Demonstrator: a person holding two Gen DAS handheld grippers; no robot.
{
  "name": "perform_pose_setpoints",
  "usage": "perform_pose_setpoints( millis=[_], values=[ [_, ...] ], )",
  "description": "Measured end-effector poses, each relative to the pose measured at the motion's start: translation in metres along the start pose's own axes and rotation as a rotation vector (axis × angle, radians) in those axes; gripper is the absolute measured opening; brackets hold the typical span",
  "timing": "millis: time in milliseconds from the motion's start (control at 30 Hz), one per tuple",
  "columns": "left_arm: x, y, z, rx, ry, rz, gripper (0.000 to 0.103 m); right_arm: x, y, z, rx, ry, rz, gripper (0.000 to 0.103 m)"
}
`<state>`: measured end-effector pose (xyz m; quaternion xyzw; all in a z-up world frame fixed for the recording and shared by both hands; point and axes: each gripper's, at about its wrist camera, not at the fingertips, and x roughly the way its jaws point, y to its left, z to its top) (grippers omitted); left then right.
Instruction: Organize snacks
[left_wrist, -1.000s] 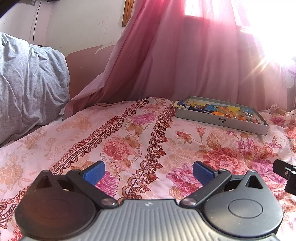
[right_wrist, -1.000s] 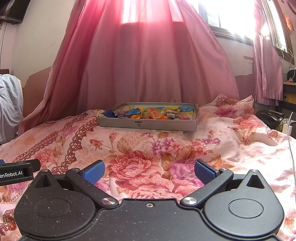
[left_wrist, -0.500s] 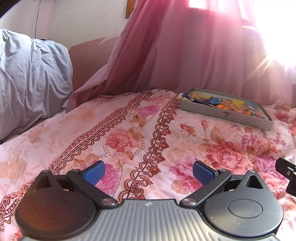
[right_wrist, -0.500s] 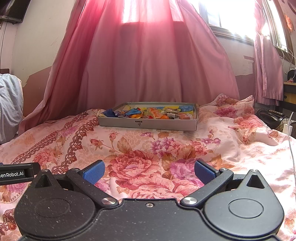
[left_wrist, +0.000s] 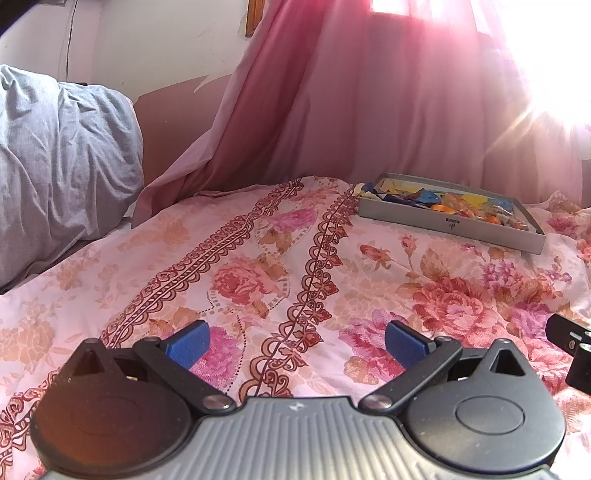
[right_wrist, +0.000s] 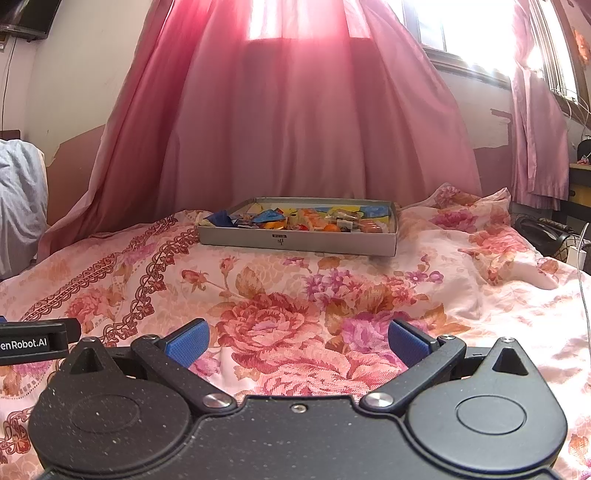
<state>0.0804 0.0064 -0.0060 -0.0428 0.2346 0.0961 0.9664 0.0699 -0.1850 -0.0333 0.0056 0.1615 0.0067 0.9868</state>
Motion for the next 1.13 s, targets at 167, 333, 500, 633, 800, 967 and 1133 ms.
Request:
perform_pose_setpoints(
  millis=[167, 333, 500, 633, 800, 967, 1133],
  values=[
    [0.0004, 0.0019, 0.0002, -0.003, 0.005, 0.004, 0.103, 0.0000, 0.0005, 0.0000, 0.000, 0.001, 0.000, 0.102],
    [-0.0004, 0.0022, -0.0004, 0.002, 0.002, 0.001, 0.103, -0.0004, 0.0002, -0.0003, 0.000, 0.001, 0.000, 0.102],
    [-0.0010, 0.0013, -0.0012, 0.006, 0.000, 0.003, 0.103, -0.0002, 0.0002, 0.0000, -0.002, 0.002, 0.001, 0.102],
    [-0.0014, 0.0017, -0.0011, 0.005, 0.000, 0.002, 0.103, -0.0002, 0.0009, 0.0004, -0.002, 0.003, 0.000, 0.102],
    [-0.0015, 0.0036, -0.0014, -0.006, 0.003, 0.011, 0.103, 0.0009, 0.0012, 0.0007, 0.000, 0.008, 0.001, 0.102],
    [-0.0016, 0.0064, -0.0024, -0.014, 0.003, 0.018, 0.103, 0.0012, 0.0012, 0.0008, 0.001, 0.010, 0.002, 0.102],
    [-0.0012, 0.0069, -0.0030, -0.017, 0.004, 0.017, 0.103, 0.0013, 0.0017, 0.0010, 0.001, 0.011, 0.001, 0.102]
  ],
)
